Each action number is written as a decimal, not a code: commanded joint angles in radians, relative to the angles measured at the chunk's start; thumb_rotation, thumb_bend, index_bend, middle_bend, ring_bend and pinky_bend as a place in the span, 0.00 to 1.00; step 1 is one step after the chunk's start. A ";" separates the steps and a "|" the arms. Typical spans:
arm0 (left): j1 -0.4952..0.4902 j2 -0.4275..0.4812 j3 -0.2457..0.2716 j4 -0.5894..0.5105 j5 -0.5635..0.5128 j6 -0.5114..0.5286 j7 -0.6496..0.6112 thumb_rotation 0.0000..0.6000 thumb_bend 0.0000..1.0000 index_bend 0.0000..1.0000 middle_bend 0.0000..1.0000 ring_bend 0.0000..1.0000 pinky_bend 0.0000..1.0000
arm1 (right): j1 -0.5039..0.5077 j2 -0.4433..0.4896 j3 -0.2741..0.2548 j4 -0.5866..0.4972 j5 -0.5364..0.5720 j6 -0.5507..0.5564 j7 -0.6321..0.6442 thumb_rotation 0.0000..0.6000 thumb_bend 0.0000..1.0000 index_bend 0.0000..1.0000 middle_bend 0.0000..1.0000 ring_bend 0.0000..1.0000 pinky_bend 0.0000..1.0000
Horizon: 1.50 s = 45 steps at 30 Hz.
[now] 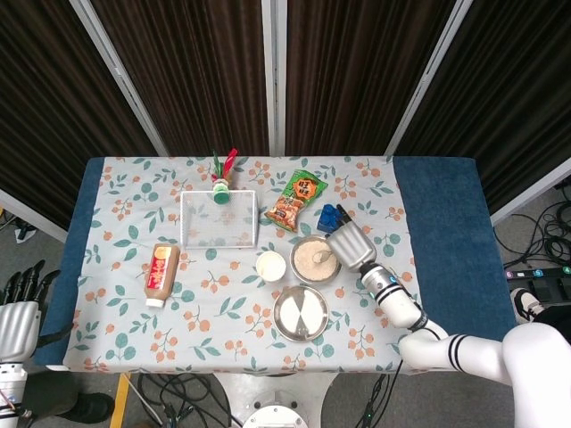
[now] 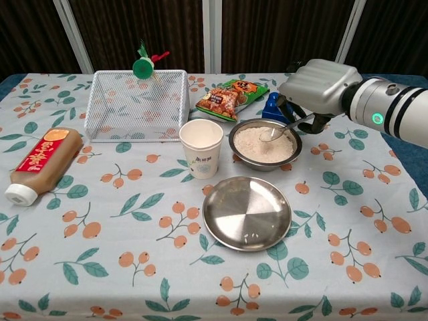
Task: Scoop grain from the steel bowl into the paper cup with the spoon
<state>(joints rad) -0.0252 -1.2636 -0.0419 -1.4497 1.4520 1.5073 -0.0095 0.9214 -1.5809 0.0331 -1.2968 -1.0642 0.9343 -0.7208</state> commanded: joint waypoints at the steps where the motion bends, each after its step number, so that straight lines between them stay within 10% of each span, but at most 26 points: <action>1: 0.001 0.005 0.000 -0.009 0.000 0.003 0.007 1.00 0.06 0.21 0.08 0.03 0.02 | -0.023 0.028 0.012 -0.018 -0.034 0.022 0.049 1.00 0.33 0.58 0.54 0.28 0.05; 26: 0.014 0.000 0.006 0.000 0.003 0.012 -0.010 1.00 0.06 0.21 0.08 0.03 0.02 | 0.140 0.034 0.123 -0.199 0.051 -0.091 -0.158 1.00 0.33 0.58 0.54 0.28 0.04; 45: 0.018 -0.013 0.004 0.033 0.007 0.017 -0.038 1.00 0.06 0.21 0.08 0.03 0.02 | 0.414 -0.004 -0.020 -0.158 0.063 -0.125 -0.686 1.00 0.33 0.59 0.54 0.27 0.00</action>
<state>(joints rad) -0.0074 -1.2757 -0.0371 -1.4167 1.4586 1.5236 -0.0473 1.3111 -1.5841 0.0404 -1.4639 -0.9629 0.8068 -1.3732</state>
